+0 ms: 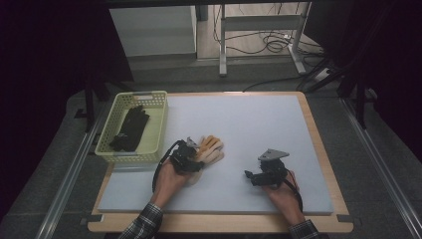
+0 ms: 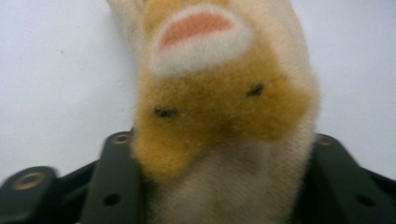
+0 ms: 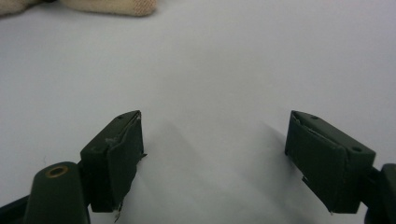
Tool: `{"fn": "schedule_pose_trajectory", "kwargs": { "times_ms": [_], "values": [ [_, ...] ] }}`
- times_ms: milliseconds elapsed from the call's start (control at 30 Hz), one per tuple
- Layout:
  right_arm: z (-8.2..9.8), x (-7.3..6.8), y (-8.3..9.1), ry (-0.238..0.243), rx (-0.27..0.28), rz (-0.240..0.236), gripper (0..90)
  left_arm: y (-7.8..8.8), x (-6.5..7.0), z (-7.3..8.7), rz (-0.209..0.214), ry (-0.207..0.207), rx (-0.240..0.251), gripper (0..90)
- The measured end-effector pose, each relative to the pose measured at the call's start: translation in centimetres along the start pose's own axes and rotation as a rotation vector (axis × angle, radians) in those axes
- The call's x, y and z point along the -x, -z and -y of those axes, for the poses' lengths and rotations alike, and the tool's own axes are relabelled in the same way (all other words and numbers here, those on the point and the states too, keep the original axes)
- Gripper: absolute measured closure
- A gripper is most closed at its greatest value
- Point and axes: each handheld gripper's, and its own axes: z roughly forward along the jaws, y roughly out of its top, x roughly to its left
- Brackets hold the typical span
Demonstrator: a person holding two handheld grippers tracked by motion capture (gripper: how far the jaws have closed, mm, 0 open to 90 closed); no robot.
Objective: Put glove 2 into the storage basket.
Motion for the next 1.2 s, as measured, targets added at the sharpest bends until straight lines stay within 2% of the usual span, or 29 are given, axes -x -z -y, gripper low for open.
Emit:
{"fn": "schedule_pose_trajectory", "kwargs": {
  "times_ms": [167, 333, 500, 667, 900, 1200],
  "values": [
    [0.0, 0.0, 0.0, 0.000, 0.000, 0.000, 19.0, 0.2, 0.0, -0.2, 0.014, -0.017, 0.006, 58.0],
    [0.0, 0.0, 0.0, -0.001, -0.001, 0.000, 19.0, 1.2, -0.4, -1.1, 0.025, 0.002, 0.028, 57.9],
    [0.0, 0.0, 0.0, -0.002, -0.001, 0.000, 19.0, 2.8, -0.8, -2.5, -0.001, 0.003, 0.052, 57.1],
    [0.0, 0.0, 0.0, 0.000, 0.000, 0.000, 19.0, 4.4, -2.0, -4.0, -0.032, 0.037, 0.054, 56.4],
    [0.0, 0.0, 0.0, 0.000, 0.001, -0.001, 19.0, 6.5, -3.9, -5.3, -0.064, 0.066, 0.066, 56.2],
    [0.0, 0.0, 0.0, 0.001, 0.002, -0.001, 19.0, 8.7, -7.1, -5.7, -0.134, 0.114, 0.069, 56.0]
  ]
}}
